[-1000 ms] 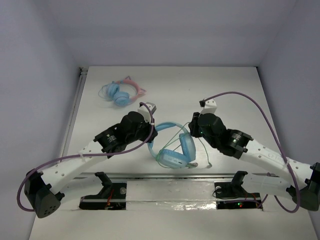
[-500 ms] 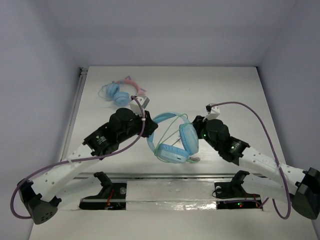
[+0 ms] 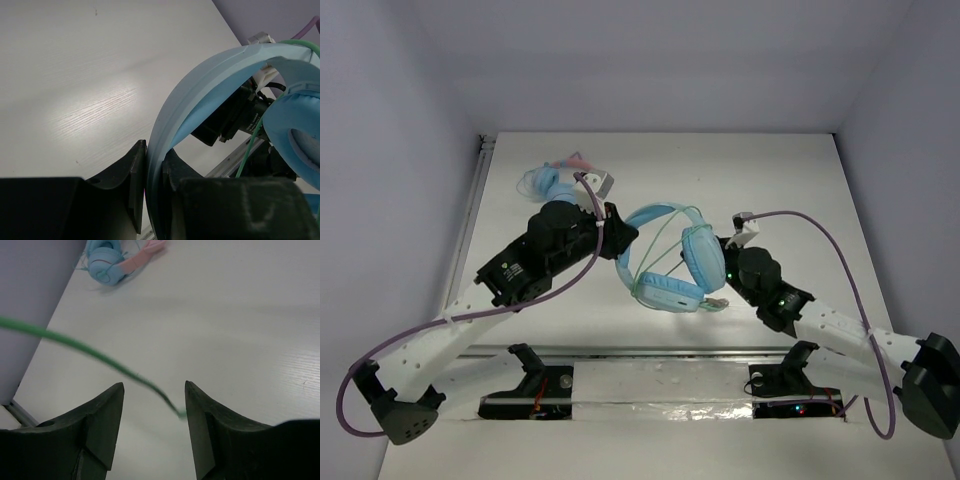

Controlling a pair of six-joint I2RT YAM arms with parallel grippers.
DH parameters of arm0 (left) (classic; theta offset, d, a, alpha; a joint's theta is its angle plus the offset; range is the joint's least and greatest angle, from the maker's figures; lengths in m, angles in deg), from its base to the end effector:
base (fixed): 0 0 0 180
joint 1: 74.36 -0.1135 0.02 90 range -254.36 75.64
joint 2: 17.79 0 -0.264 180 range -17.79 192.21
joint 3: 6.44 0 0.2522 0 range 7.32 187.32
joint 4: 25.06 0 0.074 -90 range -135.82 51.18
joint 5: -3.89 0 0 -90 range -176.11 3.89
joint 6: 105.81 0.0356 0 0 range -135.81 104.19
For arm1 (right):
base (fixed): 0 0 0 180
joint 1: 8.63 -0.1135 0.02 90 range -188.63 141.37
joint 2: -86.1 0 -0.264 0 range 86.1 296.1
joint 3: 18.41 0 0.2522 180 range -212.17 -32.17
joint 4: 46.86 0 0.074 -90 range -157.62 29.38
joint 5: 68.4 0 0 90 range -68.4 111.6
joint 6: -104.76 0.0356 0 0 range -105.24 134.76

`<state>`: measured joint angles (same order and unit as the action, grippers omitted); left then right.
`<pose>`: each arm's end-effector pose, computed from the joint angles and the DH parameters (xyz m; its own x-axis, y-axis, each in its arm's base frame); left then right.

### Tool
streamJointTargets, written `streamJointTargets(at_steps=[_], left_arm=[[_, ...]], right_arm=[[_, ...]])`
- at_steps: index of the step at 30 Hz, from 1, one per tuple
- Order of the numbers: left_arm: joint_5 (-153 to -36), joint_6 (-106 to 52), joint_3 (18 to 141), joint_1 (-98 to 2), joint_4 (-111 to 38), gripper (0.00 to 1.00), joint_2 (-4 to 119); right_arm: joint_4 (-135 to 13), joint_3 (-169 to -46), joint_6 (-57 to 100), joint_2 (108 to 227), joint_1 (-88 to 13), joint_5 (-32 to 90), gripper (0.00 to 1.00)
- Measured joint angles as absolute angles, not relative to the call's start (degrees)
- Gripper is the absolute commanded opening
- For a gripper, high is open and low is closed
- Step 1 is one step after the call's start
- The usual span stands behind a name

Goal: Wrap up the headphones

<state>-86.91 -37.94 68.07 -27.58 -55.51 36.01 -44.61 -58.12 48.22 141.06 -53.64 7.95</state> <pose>0.1421 -0.1519 0.3972 -0.3854 -0.1400 -0.9121 0.6401 0.6714 -0.3735 0.1597 0.1479 0.2389 -0.4220 0.3357 -0.8422 -0.3500 0.7965 0.4929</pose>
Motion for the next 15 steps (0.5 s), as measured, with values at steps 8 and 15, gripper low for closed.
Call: streamJointTargets(at_steps=[8,15], left_arm=[[-86.84,-38.05,69.41,-27.58,-56.01,0.00,37.69],[-86.43,-39.32,69.63,-27.58,-56.05,0.00,37.80]], right_arm=[[-40.94,-57.49,47.60,140.91,-53.22,7.47,0.21],[-38.56,-55.02,49.70,140.93,-53.16,8.95,0.17]])
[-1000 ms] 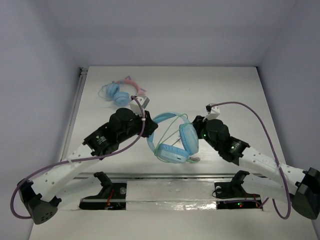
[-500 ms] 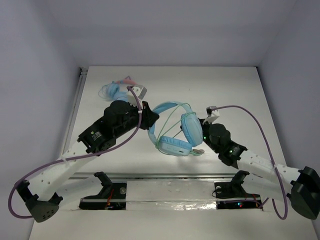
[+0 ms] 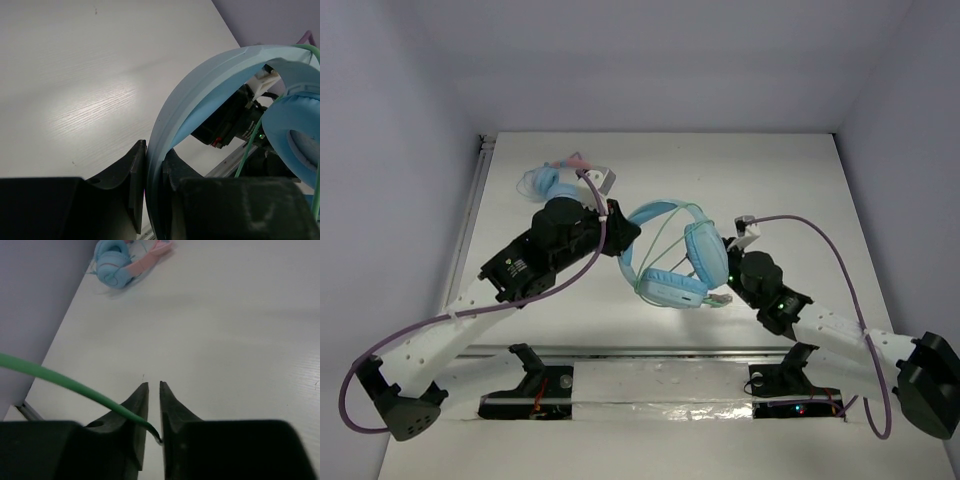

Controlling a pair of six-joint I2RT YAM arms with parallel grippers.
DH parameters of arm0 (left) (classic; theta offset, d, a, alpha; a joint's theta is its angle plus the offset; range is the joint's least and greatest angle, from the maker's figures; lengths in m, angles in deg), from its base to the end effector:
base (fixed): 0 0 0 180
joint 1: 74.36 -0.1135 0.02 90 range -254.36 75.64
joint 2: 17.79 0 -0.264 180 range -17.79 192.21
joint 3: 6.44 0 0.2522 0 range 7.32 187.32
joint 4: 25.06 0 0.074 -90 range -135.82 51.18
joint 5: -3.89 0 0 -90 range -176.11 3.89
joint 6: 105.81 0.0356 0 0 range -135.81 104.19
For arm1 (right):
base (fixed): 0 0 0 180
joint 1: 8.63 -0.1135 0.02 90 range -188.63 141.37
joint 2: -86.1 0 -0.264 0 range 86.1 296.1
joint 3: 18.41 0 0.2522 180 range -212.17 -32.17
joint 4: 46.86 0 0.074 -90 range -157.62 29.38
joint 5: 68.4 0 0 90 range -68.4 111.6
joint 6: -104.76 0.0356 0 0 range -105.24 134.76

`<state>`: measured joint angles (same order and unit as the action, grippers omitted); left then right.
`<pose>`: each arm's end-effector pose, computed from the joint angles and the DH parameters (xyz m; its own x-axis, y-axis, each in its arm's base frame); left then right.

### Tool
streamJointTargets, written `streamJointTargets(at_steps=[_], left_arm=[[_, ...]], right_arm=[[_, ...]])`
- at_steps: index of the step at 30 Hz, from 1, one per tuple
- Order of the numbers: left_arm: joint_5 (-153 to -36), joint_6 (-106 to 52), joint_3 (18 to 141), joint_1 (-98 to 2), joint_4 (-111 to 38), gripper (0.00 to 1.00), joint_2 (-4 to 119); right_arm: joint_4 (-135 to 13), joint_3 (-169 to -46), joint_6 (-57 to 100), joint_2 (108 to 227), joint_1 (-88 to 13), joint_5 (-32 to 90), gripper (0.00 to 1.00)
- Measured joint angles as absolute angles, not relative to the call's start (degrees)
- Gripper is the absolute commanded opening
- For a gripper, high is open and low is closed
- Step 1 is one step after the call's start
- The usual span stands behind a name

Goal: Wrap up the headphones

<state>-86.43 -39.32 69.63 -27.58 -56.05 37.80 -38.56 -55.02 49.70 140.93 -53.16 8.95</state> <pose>0.1470 -0.1567 0.3996 -0.4067 -0.1497 -0.9012 0.6218 0.6773 -0.3932 0.1585 0.1449 0.2317 -0.4045 0.3860 -0.8291 -0.3645 0.7634 0.5332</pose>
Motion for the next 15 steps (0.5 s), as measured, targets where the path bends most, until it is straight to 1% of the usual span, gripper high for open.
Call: streamJointTargets(at_steps=[1,2,4,5,6,7,8,10,11,12,13,15], left_arm=[[-86.43,-39.54,69.69,-27.58,-55.57,0.00,37.97],[-86.43,-39.78,69.73,-27.58,-54.89,0.00,38.28],[-86.45,-40.45,69.73,-27.58,-53.65,0.00,39.00],[-86.47,-40.76,69.78,-27.58,-53.12,0.00,39.48],[-86.51,-40.93,69.87,-27.58,-52.71,0.00,39.98],[-86.51,-41.04,70.00,-27.58,-52.31,0.00,40.47],[-86.51,-41.24,70.02,-27.58,-51.88,0.00,40.92],[-86.38,-41.59,70.04,-27.58,-51.31,0.00,41.45],[-86.01,-41.83,70.04,-27.58,-51.11,0.00,41.60],[-85.51,-42.03,70.04,-27.58,-50.89,0.00,41.62],[-84.83,-42.29,70.04,-27.55,-50.61,0.00,41.62],[-83.17,-43.47,70.02,-27.53,-49.71,0.00,41.62]], right_arm=[[-38.16,-54.52,49.99,141.15,-53.16,9.50,0.12],[-37.81,-54.15,50.38,141.61,-53.16,10.11,0.13],[-36.77,-54.02,51.14,143.07,-53.16,11.16,0.19],[-35.83,-53.93,51.45,143.93,-53.16,11.66,0.16],[-35.06,-53.80,51.73,144.63,-53.16,12.12,0.08],[-34.51,-53.71,51.95,145.24,-53.16,12.60,0.02],[-34.12,-53.71,52.13,145.65,-53.16,12.95,0.00],[-33.22,-53.71,52.61,146.13,-53.16,13.33,0.00],[-32.94,-53.71,52.96,146.16,-53.16,13.35,0.08],[-32.61,-53.60,53.37,146.07,-53.16,13.35,0.11],[-31.83,-53.16,53.92,145.94,-53.16,13.33,0.11],[-30.62,-51.83,55.45,145.30,-53.16,13.37,0.06]])
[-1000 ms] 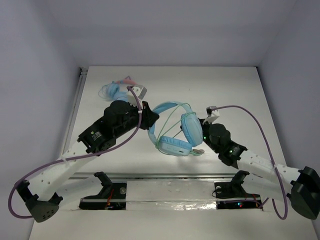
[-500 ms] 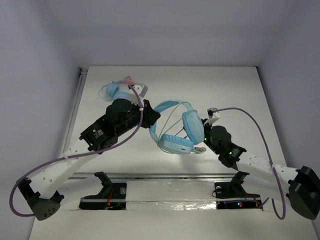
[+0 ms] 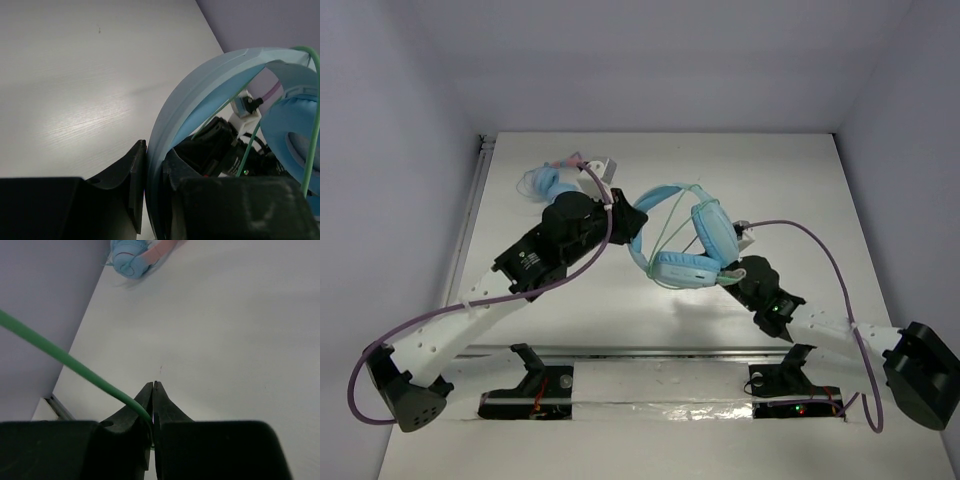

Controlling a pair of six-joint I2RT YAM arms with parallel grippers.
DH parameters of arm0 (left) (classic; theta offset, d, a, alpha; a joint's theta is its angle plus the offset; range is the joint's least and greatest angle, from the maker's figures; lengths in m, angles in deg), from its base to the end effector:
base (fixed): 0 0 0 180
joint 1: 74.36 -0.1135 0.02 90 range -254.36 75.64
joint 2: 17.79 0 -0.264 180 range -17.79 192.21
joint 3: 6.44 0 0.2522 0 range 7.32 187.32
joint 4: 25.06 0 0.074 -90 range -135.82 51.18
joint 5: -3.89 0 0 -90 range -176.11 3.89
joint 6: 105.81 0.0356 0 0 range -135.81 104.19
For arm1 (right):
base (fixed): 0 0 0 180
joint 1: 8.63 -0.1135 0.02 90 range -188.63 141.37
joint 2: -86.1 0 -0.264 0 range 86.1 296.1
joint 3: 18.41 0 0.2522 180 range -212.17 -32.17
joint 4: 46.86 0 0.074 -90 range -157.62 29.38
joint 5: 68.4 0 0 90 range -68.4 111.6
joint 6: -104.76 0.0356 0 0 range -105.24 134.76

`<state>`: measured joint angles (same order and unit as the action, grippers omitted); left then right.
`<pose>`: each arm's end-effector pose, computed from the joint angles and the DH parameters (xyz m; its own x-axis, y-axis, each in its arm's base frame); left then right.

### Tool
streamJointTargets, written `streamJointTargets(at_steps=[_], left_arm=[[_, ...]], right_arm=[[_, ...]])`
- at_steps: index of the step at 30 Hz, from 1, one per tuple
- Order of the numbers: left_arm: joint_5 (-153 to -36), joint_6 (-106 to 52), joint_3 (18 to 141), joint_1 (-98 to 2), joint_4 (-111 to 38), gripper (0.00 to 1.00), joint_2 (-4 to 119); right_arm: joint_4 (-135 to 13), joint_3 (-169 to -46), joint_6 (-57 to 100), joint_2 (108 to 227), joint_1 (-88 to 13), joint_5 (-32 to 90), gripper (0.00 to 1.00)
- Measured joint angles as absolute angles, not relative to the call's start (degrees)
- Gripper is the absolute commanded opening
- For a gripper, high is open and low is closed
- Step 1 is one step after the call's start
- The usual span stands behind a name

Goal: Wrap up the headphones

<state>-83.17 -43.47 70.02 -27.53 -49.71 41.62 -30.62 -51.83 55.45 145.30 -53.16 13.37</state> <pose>0.1624 -0.1704 0.4002 -0.4021 -0.2490 -0.8811 0.5723 0.6828 -0.4541 0.1602 0.1504 0.2125 -0.4765 0.4364 -0.7632 -0.3729 0.6858 0.6250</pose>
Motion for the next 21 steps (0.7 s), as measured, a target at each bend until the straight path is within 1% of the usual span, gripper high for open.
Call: streamJointTargets(at_steps=[2,3,9,12,17,21], left_arm=[[-81.16,-44.76,69.38,-27.51,-47.77,0.00,41.62],[-79.89,-45.59,68.49,-27.49,-46.13,0.00,41.62],[-71.34,-52.63,62.00,-27.68,-36.42,0.00,45.01],[-65.49,-56.30,58.65,-27.73,-32.10,0.00,48.05],[-60.04,-59.53,58.08,-27.99,-27.31,0.00,54.08],[-58.76,-61.37,58.11,-28.49,-23.68,0.00,60.11]], right_arm=[[-29.01,-50.39,57.46,144.82,-53.16,13.94,0.00],[-27.91,-49.86,58.51,144.78,-53.16,14.48,0.00],[-18.76,-45.99,65.64,146.16,-53.38,17.15,0.00],[-16.63,-44.40,68.72,146.13,-54.38,17.15,0.05],[-14.27,-42.52,73.59,144.82,-56.37,16.45,0.06],[-11.56,-41.29,77.59,145.02,-58.62,15.66,0.06]])
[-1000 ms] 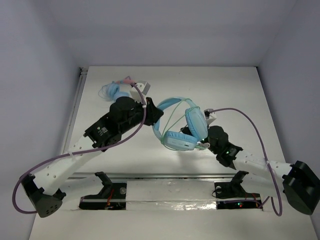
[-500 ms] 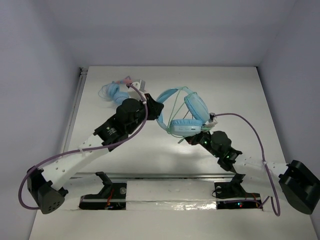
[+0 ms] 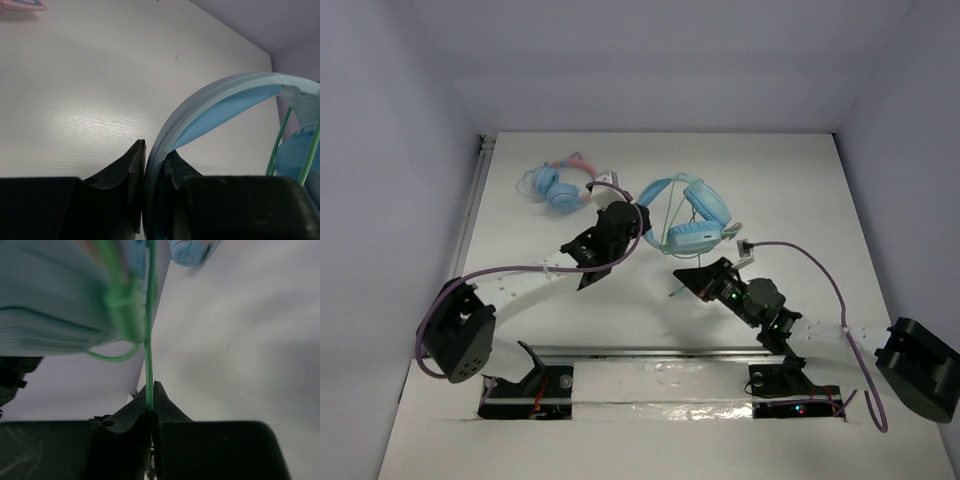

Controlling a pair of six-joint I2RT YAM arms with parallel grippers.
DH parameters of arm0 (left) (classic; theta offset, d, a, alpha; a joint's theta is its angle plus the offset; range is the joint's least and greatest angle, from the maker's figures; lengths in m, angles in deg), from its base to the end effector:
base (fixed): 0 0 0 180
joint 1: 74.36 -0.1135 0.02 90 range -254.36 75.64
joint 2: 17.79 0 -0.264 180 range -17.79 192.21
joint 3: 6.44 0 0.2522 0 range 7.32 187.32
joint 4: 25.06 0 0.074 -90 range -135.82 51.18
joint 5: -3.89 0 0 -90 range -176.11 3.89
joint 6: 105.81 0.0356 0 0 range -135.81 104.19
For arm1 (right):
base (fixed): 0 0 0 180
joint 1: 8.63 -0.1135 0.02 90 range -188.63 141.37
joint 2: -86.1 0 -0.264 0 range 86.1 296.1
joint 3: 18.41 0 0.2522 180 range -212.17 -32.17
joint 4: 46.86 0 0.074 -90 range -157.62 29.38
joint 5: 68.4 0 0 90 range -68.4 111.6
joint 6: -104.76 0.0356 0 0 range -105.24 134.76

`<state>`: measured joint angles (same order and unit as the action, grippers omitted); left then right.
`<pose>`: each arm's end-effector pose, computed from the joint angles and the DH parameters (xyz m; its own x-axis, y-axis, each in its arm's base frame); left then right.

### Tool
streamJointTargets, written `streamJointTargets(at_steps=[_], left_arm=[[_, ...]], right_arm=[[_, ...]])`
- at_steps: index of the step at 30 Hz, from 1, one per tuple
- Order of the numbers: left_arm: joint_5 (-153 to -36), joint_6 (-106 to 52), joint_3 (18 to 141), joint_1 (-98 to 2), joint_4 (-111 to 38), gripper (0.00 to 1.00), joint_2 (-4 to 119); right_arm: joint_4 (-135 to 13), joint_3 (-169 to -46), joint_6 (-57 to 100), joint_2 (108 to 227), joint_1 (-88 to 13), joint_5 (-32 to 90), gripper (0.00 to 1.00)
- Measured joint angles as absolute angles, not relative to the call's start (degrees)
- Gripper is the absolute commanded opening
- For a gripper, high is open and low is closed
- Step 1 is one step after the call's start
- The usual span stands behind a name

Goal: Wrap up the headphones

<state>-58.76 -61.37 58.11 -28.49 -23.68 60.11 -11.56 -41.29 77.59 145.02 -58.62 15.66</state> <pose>0.2299 -0.2135 0.2915 -0.3329 -0.5677 -0.7530 0.1242 0.7652 -0.6317 0.1295 0.1486 0.1898 -0.6224 0.6349 -0.4578 -0.3101 0.3370 0.8890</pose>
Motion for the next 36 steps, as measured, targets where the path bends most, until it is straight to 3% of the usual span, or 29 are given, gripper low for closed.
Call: streamJointTargets(at_steps=[11,25,36], left_arm=[[-55.06,-63.91,55.44,-29.87,-16.69,0.00,69.14],[-54.17,-64.28,46.63,-28.12,-14.15,0.00,72.64],[-56.77,-61.20,50.81,-28.82,-15.49,0.00,80.46]], right_arm=[[-7.08,-40.73,83.47,153.87,-64.11,15.64,0.28],[-11.00,-44.88,82.71,156.30,-64.66,11.86,0.30],[-29.09,-51.37,74.09,138.99,-64.66,4.25,0.34]])
